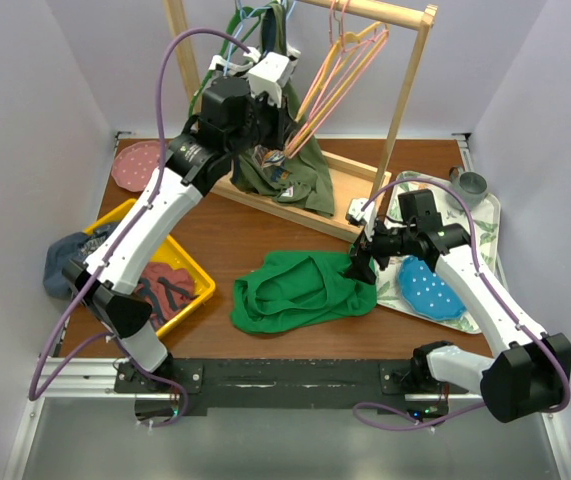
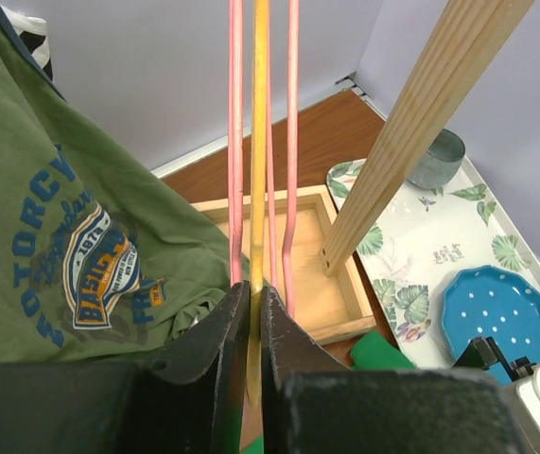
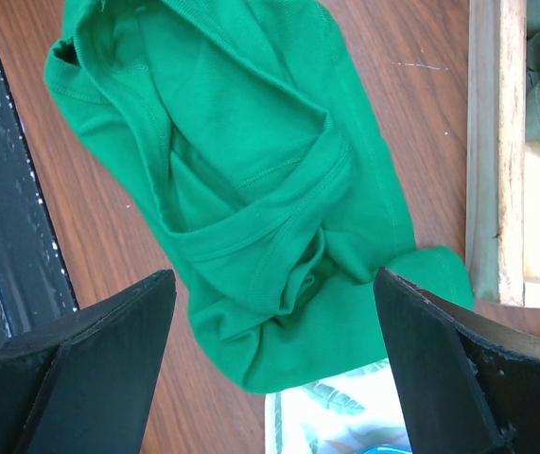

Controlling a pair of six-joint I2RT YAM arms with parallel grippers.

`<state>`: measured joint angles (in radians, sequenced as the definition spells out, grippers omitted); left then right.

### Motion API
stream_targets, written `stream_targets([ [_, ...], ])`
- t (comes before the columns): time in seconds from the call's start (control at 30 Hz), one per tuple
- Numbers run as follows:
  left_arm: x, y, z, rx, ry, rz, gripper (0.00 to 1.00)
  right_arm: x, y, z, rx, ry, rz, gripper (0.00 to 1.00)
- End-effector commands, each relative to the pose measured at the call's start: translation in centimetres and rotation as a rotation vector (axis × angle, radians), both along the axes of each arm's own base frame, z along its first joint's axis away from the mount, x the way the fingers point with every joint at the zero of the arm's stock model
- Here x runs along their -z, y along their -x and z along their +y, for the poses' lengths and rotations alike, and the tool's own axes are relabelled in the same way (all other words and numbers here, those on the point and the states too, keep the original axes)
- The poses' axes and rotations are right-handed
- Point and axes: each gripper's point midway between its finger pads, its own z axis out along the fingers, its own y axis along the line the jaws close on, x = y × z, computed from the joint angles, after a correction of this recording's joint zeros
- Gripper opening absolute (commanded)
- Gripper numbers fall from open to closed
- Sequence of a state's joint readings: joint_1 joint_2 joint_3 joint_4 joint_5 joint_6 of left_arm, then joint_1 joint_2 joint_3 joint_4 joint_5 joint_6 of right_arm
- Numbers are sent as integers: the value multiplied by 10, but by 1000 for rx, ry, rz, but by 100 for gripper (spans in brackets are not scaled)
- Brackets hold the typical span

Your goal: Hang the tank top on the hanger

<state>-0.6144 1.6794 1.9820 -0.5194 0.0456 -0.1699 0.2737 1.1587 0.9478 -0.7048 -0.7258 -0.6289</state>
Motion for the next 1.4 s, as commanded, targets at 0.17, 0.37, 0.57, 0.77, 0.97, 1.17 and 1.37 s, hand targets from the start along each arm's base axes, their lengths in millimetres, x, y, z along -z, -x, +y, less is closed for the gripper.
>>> stream_targets([
  [0.17, -13, -2, -7, 31, 5, -31, 18, -6, 0, 3, -20, -17, -4, 90],
  [0.37, -17, -2, -8, 22, 5, -36, 0, -6, 0, 3, -20, -17, -2, 90],
  [0.57, -37, 4, -2, 9, 37, -81, 0, -5, 0, 3, -21, -15, 1, 90],
  [0.77, -66, 13, 4, -1, 106, -140, 0, -5, 0, 3, -22, -16, 1, 91],
  [0.97, -87, 16, 22, -73, 142, -191, 0, -5, 0, 3, -22, -16, 0, 91],
  [1.17, -98, 28, 28, -65, 181, -230, 0, -4, 0, 3, -22, -15, 3, 91],
  [1.37, -92, 34, 27, -38, 164, -225, 0, -4, 0, 2, -22, -14, 2, 91],
])
